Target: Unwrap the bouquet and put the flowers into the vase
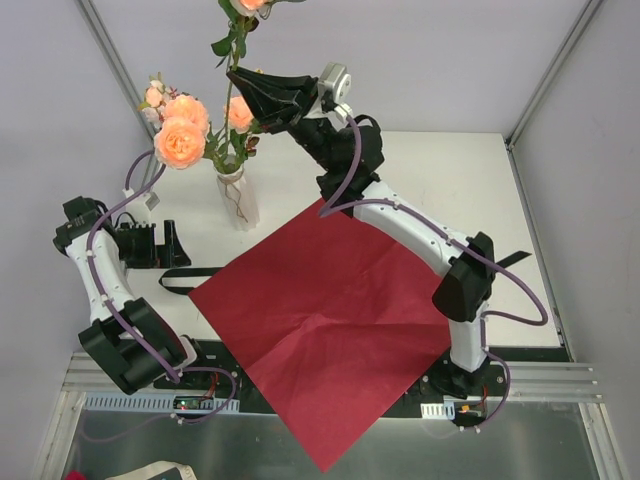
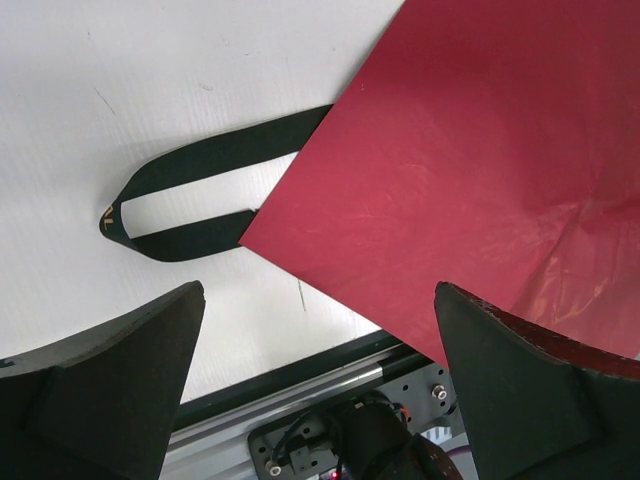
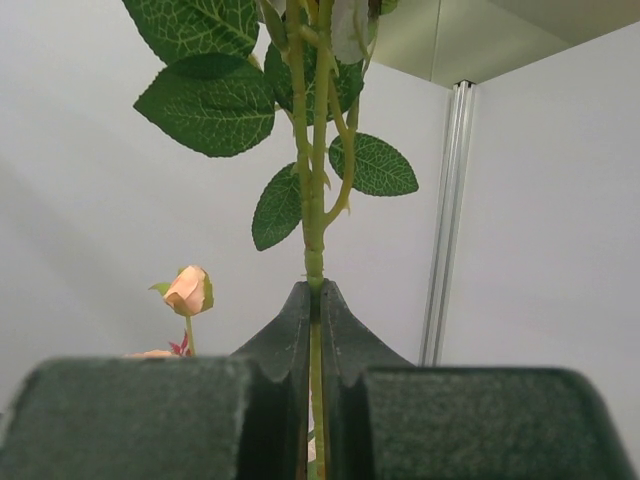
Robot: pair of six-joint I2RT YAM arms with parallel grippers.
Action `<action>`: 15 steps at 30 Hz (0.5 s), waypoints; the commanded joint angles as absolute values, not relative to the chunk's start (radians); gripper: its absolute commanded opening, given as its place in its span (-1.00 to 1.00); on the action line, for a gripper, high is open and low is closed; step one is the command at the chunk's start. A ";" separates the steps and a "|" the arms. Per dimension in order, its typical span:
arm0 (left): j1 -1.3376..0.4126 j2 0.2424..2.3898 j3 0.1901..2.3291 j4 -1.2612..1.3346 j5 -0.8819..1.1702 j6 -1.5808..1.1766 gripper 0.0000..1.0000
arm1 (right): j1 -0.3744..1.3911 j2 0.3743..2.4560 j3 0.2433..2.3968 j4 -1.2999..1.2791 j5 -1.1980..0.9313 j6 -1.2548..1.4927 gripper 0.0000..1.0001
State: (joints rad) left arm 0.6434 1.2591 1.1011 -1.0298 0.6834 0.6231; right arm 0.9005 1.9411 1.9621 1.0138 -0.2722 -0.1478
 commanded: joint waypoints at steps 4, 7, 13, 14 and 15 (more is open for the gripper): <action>0.661 1.267 1.154 -1.074 0.719 0.676 0.98 | 0.897 1.997 2.031 1.086 -0.261 -0.181 -0.99; 0.664 1.269 1.151 -1.072 0.719 0.684 0.98 | 0.896 1.996 1.987 1.095 -0.247 -0.187 -0.99; 0.669 1.282 1.141 -1.074 0.727 0.692 0.98 | 0.897 2.008 1.908 1.115 -0.210 -0.201 -0.99; 0.669 1.282 1.138 -1.072 0.727 0.695 0.98 | 0.896 2.011 1.904 1.118 -0.206 -0.201 -0.99; 0.670 1.285 1.138 -1.072 0.730 0.695 0.98 | 0.896 2.016 1.901 1.118 -0.192 -0.201 -0.99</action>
State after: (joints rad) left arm 0.6563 1.2770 1.1202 -1.0458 0.6834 0.6559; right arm 0.8982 2.0125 1.9099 1.0298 -0.2306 -0.1787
